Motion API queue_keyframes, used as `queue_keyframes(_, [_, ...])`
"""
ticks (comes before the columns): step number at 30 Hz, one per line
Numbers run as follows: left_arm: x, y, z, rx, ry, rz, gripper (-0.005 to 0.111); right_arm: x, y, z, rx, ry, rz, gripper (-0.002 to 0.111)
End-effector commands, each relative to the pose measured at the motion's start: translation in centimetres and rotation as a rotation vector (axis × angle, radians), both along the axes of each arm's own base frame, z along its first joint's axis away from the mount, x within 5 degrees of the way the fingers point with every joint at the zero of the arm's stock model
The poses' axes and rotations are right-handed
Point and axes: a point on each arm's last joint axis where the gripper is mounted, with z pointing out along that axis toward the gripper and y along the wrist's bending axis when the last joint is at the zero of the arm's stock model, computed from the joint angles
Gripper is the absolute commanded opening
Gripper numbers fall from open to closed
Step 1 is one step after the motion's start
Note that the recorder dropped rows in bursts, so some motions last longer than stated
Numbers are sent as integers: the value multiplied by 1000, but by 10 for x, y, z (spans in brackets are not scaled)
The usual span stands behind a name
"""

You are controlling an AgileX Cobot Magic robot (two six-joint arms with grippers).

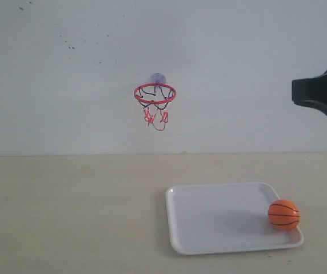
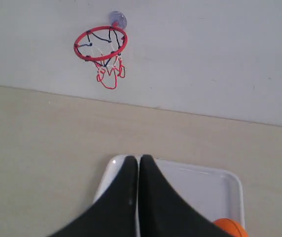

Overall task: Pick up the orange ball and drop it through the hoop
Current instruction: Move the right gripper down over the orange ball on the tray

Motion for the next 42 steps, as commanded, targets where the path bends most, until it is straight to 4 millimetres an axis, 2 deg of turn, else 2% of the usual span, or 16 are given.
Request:
queue_keyframes(1, [0,0,-2,-10,6,-2,4,-5,-1,8,109,15,-36,0])
queue_keyframes(4, [0,0,-2,-10,6,-2,4,-5,0,7,108,29,-28,0])
queue_keyframes(7, [0,0,-2,-10,6,-2,4,-9,1,0,17,80,20,0])
queue_keyframes(10, [0,0,-2,-10,6,-2,4,-11,-5,-11,19,244,-85,0])
queue_keyframes(12, [0,0,-2,-10,6,-2,4,-9,-11,-21,-121,360,-155,0])
queue_keyframes(14, [0,0,-2,-10,6,-2,4,-1,-17,-28,-252,466,-186,0])
queue_keyframes(17, [0,0,-2,-8,6,-2,4,18,-3,-36,-256,578,-80,4])
queue_keyframes(19, [0,0,-2,-8,6,-2,4,38,6,-42,-247,634,-23,16])
queue_keyframes(21, [0,0,-2,-8,6,-2,4,56,11,-50,-261,681,-14,36])
queue_keyframes(23, [0,0,-2,-8,6,-2,4,76,16,-59,-273,728,-8,66])
queue_keyframes(24, [0,0,-2,-8,6,-2,4,84,18,-64,-284,760,-1,76])
queue_keyframes(25, [0,0,-2,-8,6,-2,4,90,19,-69,-298,799,8,79])
queue_keyframes(30, [0,0,-2,-8,6,-2,4,118,25,-108,-330,902,12,74])
queue_keyframes(32, [0,0,-2,-8,6,-2,4,126,18,-119,-331,908,-11,74])
queue_keyframes(38, [0,0,-2,-8,6,-2,4,147,-10,-130,-271,844,-97,74])
queue_keyframes(42, [0,0,-2,-8,6,-2,4,158,-13,-143,-253,847,-102,74])
